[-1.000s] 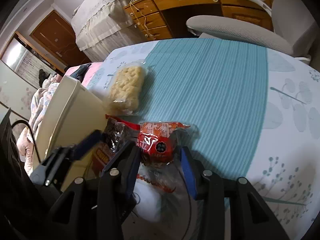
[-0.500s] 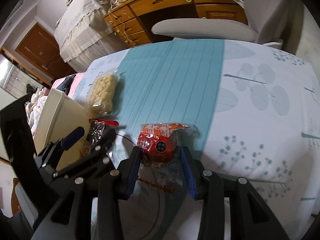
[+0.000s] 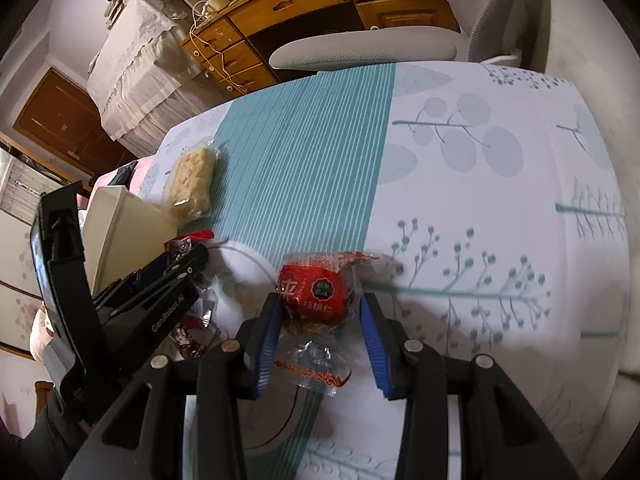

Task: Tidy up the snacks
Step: 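Grasp the dark-filled red-labelled packet with the left tool while the right tool grasps the red round-logo bag, then carry both held packets over the white tray and open both tools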

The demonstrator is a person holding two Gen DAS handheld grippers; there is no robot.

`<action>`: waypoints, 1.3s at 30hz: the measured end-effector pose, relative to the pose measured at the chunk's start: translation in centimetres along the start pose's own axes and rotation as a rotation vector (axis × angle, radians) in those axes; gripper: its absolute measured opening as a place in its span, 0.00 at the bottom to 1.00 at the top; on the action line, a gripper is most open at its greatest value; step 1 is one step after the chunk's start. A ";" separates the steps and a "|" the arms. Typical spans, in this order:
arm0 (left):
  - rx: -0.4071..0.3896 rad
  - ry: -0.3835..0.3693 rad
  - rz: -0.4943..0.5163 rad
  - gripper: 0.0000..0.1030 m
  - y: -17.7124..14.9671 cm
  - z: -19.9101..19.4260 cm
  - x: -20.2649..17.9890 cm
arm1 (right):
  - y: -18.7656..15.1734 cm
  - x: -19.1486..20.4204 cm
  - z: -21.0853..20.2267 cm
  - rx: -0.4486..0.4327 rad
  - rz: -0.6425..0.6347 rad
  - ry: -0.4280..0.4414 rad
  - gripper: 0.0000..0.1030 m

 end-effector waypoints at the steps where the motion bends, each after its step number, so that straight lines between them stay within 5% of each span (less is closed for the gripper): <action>1: 0.005 -0.004 0.002 0.37 -0.4 -0.3 0.1 | -0.2 0.0 -0.2 0.002 0.002 0.001 0.39; 15: 0.032 -0.120 0.016 0.37 -5.0 -7.4 0.1 | -8.8 1.5 -2.7 0.098 0.034 -0.056 0.39; 26: -0.018 -0.215 0.083 0.37 -8.9 -15.5 1.6 | -15.8 2.8 -4.4 0.119 0.102 -0.104 0.39; 39: -0.120 -0.354 0.164 0.37 -11.0 -23.0 6.1 | -18.4 7.9 -8.9 -0.036 0.106 -0.114 0.39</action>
Point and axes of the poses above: each gripper's, at about its wrist camera, not at the fingertips, and z roughly the way its jaws point, x to its left, y to its top, the point moved 9 cm from there along z, roughly the way its jaws point, and after that the axes turned 10 degrees about z, right-handed, at the moved point
